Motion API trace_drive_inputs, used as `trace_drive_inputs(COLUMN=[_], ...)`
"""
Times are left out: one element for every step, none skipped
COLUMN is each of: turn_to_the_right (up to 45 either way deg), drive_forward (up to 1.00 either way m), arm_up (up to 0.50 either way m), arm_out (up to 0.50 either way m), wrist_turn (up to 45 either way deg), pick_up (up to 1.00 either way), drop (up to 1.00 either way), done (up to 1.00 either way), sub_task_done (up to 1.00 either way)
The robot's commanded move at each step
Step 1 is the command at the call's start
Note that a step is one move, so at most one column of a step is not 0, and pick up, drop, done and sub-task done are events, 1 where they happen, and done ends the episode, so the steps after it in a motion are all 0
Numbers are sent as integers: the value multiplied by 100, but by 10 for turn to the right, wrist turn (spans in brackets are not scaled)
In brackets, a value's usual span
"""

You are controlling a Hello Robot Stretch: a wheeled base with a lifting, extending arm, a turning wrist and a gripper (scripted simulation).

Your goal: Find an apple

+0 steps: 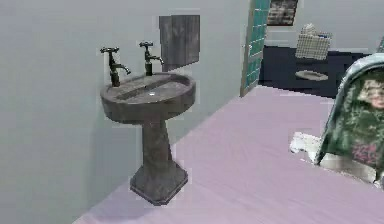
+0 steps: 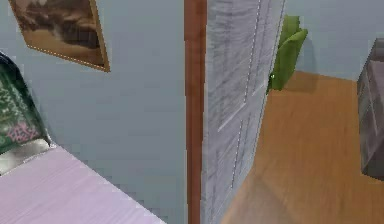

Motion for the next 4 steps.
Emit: trace_drive_inputs(turn_to_the_right=[210,0,0,270], drive_forward=[0,100,50,0], arm_up=[0,0,0,0], arm_out=[0,0,0,0], wrist_turn=[0,0,0,0], pick_up=[0,0,0,0], drop=[0,0,0,0], done=[0,0,0,0], sub_task_done=[0,0,0,0])
